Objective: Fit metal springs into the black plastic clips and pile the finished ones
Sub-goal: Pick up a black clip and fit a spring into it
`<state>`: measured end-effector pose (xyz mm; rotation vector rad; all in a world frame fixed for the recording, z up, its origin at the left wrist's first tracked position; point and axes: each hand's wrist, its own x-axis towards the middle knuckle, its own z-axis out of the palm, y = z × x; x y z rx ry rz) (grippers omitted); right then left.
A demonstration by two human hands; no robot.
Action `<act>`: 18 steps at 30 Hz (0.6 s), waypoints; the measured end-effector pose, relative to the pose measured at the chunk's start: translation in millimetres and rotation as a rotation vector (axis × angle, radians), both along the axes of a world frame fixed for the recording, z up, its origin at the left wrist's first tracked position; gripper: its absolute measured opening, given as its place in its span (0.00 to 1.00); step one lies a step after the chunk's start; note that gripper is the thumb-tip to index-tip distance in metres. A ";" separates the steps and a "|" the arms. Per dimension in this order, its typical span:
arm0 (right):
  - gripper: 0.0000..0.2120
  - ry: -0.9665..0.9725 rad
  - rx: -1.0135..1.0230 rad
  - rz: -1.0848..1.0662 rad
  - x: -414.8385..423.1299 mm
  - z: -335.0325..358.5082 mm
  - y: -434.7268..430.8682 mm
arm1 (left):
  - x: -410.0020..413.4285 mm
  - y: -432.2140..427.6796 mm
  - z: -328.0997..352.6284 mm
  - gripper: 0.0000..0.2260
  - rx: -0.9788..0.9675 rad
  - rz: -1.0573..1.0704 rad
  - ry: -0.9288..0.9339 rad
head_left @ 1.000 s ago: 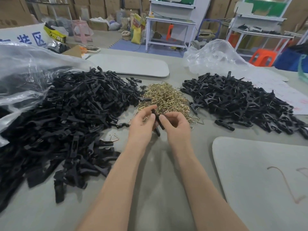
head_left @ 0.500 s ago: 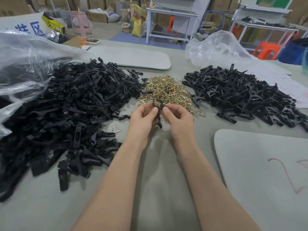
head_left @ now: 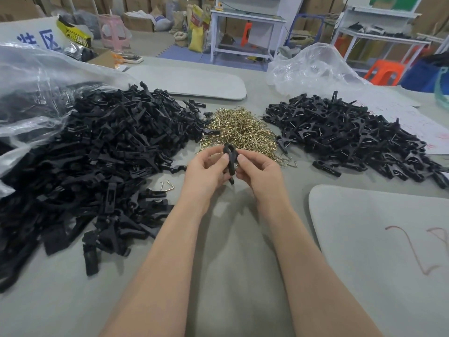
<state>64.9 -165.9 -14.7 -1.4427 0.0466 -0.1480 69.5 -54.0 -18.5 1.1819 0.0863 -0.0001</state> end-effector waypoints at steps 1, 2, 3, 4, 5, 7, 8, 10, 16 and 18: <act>0.10 0.016 0.063 0.023 -0.1 1.5 -1.9 | -0.1 0.7 0.2 0.08 0.023 -0.012 -0.019; 0.09 0.033 0.130 0.046 -0.4 2.8 -3.5 | -0.4 2.0 0.8 0.09 0.041 -0.036 -0.040; 0.09 0.056 0.194 0.067 -0.7 4.1 -4.9 | -0.8 2.6 1.5 0.10 0.046 -0.071 -0.060; 0.08 0.085 0.250 0.088 -1.2 5.5 -6.2 | -1.4 2.7 2.6 0.11 0.028 -0.109 -0.076; 0.08 0.113 0.302 0.106 -1.2 6.1 -7.5 | -2.3 2.5 3.5 0.11 -0.004 -0.142 -0.085; 0.07 0.167 0.369 0.129 -1.4 7.7 -10.3 | -3.1 1.9 4.9 0.08 -0.042 -0.179 -0.093; 0.07 0.192 0.380 0.135 -1.5 8.1 -11.4 | -3.5 2.1 5.3 0.06 -0.029 -0.188 -0.094; 0.05 0.231 0.376 0.127 -0.7 7.4 -12.4 | -4.4 2.8 5.4 0.05 0.019 -0.198 -0.080; 0.05 -0.067 -0.621 -0.351 4.4 -6.7 -17.1 | 1.4 5.0 6.0 0.03 -0.092 0.002 0.077; 0.17 -0.070 -0.867 -0.372 7.9 -13.1 -22.7 | 4.1 8.5 7.0 0.02 -0.271 0.059 0.115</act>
